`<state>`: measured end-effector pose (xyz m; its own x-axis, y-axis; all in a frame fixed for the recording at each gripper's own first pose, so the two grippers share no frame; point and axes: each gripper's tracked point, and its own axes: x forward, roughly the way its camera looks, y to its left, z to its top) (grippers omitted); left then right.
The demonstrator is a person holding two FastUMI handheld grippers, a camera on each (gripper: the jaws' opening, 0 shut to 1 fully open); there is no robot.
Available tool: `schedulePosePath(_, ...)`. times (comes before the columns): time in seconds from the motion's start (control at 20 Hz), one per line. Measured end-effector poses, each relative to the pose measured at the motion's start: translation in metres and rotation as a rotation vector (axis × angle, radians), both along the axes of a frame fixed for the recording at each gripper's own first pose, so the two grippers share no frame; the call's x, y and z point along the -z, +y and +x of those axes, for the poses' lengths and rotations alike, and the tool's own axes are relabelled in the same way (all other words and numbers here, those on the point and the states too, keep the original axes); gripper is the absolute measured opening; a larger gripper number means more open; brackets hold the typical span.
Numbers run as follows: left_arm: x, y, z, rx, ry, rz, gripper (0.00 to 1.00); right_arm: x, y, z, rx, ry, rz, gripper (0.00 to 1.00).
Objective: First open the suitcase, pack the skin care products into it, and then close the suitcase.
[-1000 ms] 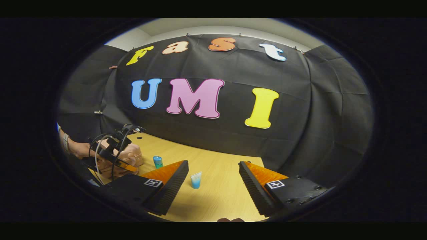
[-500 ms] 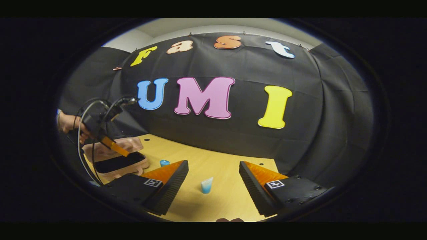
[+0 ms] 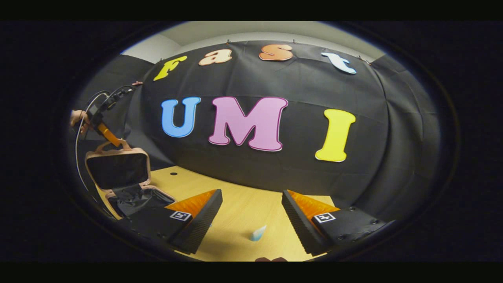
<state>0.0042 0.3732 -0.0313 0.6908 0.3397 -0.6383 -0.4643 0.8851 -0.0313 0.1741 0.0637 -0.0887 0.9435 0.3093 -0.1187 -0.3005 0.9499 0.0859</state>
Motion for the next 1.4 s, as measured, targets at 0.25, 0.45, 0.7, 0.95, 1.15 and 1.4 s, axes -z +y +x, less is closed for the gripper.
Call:
schedulePosePath(0.25,0.035,0.148,-0.045,-0.059,0.057,0.089,0.1,-0.014,0.027,0.002,0.109,0.034,0.029,0.96)
schedulePosePath(0.45,0.116,0.238,-0.061,-0.124,0.22,0.009,0.11,-0.008,0.042,-0.005,0.165,0.115,0.012,0.96)
schedulePosePath(0.7,0.226,0.279,-0.064,-0.118,0.307,-0.092,0.11,-0.001,0.032,-0.017,0.284,0.187,-0.038,0.97)
schedulePosePath(0.95,0.278,0.286,-0.077,-0.124,0.323,-0.171,0.12,-0.002,0.043,-0.022,0.329,0.218,-0.043,0.96)
schedulePosePath(1.15,0.275,0.309,-0.093,-0.184,0.343,-0.09,0.26,-0.002,0.052,-0.023,0.338,0.22,-0.028,0.96)
schedulePosePath(1.4,0.211,0.293,-0.072,-0.156,0.207,0.108,0.75,-0.008,0.049,-0.026,0.352,0.193,-0.029,0.96)
